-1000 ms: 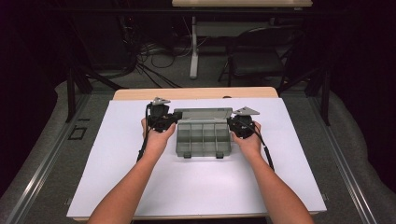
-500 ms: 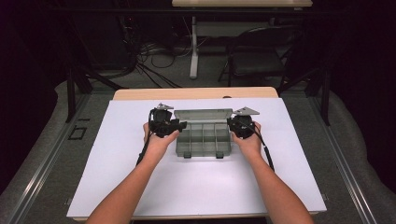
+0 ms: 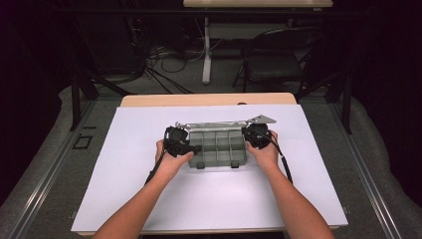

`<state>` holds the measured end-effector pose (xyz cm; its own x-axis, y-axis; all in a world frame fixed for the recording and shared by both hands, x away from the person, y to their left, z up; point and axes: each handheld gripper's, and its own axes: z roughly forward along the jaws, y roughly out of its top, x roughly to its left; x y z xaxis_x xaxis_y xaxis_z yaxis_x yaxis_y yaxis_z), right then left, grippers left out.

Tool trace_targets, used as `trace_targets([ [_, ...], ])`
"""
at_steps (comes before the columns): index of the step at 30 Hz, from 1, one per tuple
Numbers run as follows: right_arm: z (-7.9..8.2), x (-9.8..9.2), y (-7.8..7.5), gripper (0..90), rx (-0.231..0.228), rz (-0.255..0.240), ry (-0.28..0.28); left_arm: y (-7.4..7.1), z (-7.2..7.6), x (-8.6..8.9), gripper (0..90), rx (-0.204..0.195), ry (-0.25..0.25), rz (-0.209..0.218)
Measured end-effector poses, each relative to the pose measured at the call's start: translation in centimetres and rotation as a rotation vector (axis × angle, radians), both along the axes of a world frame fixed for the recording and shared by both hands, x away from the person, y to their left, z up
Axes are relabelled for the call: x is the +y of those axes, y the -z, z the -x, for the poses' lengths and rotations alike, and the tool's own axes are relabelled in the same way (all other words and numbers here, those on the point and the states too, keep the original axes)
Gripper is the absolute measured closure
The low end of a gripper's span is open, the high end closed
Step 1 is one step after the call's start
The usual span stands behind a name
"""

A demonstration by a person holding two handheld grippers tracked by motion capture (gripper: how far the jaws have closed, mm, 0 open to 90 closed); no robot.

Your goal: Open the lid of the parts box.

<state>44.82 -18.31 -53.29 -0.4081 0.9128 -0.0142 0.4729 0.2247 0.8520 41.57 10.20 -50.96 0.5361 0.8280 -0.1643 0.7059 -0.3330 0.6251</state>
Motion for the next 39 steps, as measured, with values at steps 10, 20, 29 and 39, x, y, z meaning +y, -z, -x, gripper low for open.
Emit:
trace_targets([
  [10, 0.1, 0.1, 0.3, 86.5, 0.009, -0.001, 0.002, 2.6, 0.1, 0.6, 58.2, 0.013, -0.013, -0.033],
  [20, 0.1, 0.1, 0.3, 87.1, 0.011, -0.001, 0.007, 3.3, 0.7, 0.0, 61.1, 0.011, -0.003, -0.092],
  [29, 0.2, 0.0, 0.4, 88.0, 0.009, -0.018, 0.012, 3.7, 0.7, -0.2, 62.1, 0.005, -0.007, -0.118],
  [39, 0.2, 0.3, 0.3, 82.8, -0.020, -0.035, 0.033, 3.7, 0.6, -0.2, 62.8, 0.002, -0.003, -0.124],
])
